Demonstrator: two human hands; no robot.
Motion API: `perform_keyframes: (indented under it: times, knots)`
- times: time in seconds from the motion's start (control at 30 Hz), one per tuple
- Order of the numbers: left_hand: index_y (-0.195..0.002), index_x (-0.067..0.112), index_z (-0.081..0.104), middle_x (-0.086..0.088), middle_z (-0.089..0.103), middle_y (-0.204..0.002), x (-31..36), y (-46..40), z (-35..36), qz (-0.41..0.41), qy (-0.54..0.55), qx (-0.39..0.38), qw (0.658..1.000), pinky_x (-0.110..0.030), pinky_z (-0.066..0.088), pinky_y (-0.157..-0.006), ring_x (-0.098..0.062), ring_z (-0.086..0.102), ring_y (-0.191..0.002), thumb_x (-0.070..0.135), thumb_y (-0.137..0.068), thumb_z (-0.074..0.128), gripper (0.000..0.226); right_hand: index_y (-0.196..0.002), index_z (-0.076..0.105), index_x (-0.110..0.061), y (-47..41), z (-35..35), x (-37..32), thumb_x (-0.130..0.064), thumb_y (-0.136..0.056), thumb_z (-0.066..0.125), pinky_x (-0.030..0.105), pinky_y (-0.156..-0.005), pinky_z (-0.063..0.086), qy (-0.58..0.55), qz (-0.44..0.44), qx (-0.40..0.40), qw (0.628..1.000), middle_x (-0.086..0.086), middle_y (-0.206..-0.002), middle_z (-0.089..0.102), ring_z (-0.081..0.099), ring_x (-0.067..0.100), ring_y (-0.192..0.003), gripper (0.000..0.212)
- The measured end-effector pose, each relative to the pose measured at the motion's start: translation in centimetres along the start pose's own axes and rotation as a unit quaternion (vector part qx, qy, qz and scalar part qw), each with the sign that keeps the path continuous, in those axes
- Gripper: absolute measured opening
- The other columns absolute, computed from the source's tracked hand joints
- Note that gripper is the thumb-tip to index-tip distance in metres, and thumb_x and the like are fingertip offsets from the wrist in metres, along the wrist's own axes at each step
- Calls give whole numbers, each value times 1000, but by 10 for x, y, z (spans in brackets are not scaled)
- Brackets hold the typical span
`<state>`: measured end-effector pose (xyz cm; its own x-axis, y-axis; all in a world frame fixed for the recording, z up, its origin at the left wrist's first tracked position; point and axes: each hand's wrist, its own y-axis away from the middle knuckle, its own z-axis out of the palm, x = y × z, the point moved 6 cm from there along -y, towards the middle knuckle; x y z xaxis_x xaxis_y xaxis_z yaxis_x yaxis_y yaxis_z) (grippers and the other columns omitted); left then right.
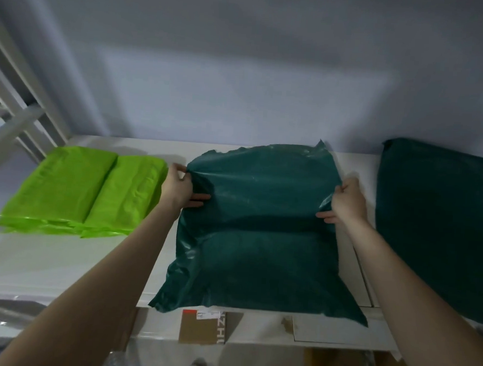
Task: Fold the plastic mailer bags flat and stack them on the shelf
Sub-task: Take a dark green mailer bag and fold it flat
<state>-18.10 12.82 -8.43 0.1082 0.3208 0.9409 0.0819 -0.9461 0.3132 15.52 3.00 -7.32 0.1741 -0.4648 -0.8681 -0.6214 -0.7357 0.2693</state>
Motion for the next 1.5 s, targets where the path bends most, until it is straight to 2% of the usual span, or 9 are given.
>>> perform_keyframes:
  times: [0.13, 0.23, 0.4, 0.57, 0.73, 0.97, 1.23, 1.4, 1.5]
  knots:
    - [-109, 15, 29, -4, 51, -101, 16, -5, 3, 28, 34, -9, 999, -27, 53, -50, -18, 65, -58, 14, -101, 29, 9, -100, 32, -15, -7, 5, -13, -13, -101, 28, 43, -75, 55, -49, -52, 4, 997, 2, -93, 48, 62, 30, -84, 5]
    - [-113, 8, 45, -1, 51, -95, 27, -9, 5, 59, 85, -47, 993, -17, 49, -58, -8, 63, -66, 11, -98, 38, 18, -93, 41, -13, -13, -1, -17, -12, -95, 39, 25, -63, 43, -95, -80, 14, 992, 4, -87, 51, 53, 12, -71, 3]
    - [-89, 27, 58, 8, 60, -90, 30, -10, 8, 25, 155, -94, 983, -29, 43, -73, -13, 63, -86, 33, -95, 46, 15, -82, 57, -20, -10, -1, -31, -31, -97, 40, 22, -68, 45, -242, -52, -36, 968, 1, -81, 60, 58, 13, -72, 25]
    - [-86, 17, 59, 4, 56, -73, 34, -17, 1, 76, 33, -44, 996, -14, 36, -43, -5, 45, -37, 29, -93, 56, 14, -82, 57, -18, -14, -6, -36, -44, -96, 43, 23, -54, 35, -143, -47, -2, 989, -4, -77, 58, 51, 12, -52, 32]
    - [-90, 17, 64, 7, 57, -52, 54, -23, 1, 107, 128, -82, 983, -13, 38, -43, -3, 47, -41, -6, -89, 49, 28, -75, 59, -16, -20, -9, -47, -17, -92, 56, 13, -37, 32, -134, -96, -7, 986, 6, -71, 54, 41, 5, -31, 17]
    - [-79, 13, 52, -4, 67, -83, 71, -20, 1, 61, 244, -86, 964, -23, 53, -67, -15, 68, -80, -7, -83, 33, 28, -82, 51, -9, -18, -7, -63, 14, -84, 30, 27, -77, 57, -271, -73, -38, 959, 11, -99, 64, 69, 20, -75, 31]
    - [-114, 13, 58, -4, 62, -115, 65, -23, 1, 50, 251, -136, 957, -36, 42, -103, -21, 58, -112, 52, -98, 21, 56, -117, 57, -16, -19, 3, -62, -38, -96, 41, 40, -91, 51, -323, -16, -84, 942, 8, -121, 61, 61, 27, -107, 35]
    - [-90, 14, 64, -3, 68, -96, 65, -16, 9, 52, 270, -154, 949, -24, 48, -88, -12, 64, -91, 45, -101, 20, 55, -129, 50, -15, -17, 5, -57, -44, -97, 40, 41, -91, 51, -358, 11, -77, 930, 7, -123, 59, 60, 27, -109, 45]
    - [-87, 16, 68, 3, 67, -88, 61, -16, 6, 71, 210, -139, 965, -20, 50, -76, -10, 62, -84, 10, -96, 42, 28, -112, 57, -17, -12, 5, -53, -30, -99, 40, 41, -84, 53, -300, 21, -97, 949, 7, -111, 59, 61, 30, -100, 25]
